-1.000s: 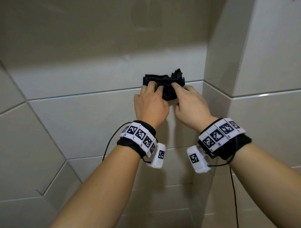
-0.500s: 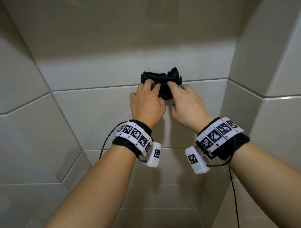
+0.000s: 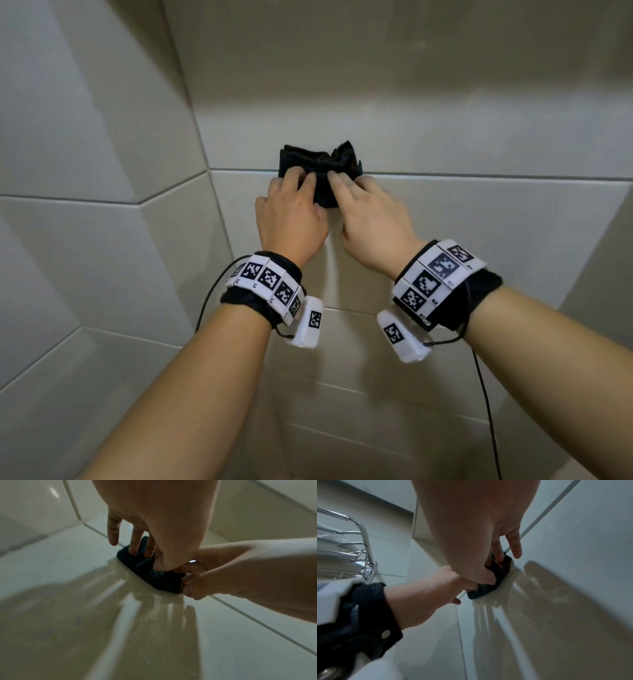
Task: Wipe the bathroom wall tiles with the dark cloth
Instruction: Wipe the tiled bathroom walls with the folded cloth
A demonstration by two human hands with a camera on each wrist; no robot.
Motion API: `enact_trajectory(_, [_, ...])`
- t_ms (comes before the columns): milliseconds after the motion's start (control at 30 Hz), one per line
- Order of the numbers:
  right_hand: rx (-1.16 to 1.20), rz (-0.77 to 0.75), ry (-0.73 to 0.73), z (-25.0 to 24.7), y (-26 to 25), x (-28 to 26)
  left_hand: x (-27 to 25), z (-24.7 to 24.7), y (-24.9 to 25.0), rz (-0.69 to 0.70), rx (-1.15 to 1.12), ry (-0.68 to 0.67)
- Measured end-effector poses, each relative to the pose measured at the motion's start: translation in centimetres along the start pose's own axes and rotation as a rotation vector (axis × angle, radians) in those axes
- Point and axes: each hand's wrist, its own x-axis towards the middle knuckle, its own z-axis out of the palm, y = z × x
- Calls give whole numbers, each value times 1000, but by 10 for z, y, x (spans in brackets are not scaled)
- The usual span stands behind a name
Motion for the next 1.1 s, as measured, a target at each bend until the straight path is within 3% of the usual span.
enact_trajectory(300, [-66, -145, -5, 23, -69, 61, 10, 9, -92, -110, -10, 57])
enact_trajectory(500, [-56, -178, 26, 36, -92, 84, 15, 4, -114, -196, 30, 40])
enact_trajectory(800, [-62, -180, 5, 27, -70, 71, 17, -2, -91, -229, -136, 81])
enact_trajectory(1100, [-18, -48, 25, 1, 5, 12, 2, 1, 6, -118, -158, 50])
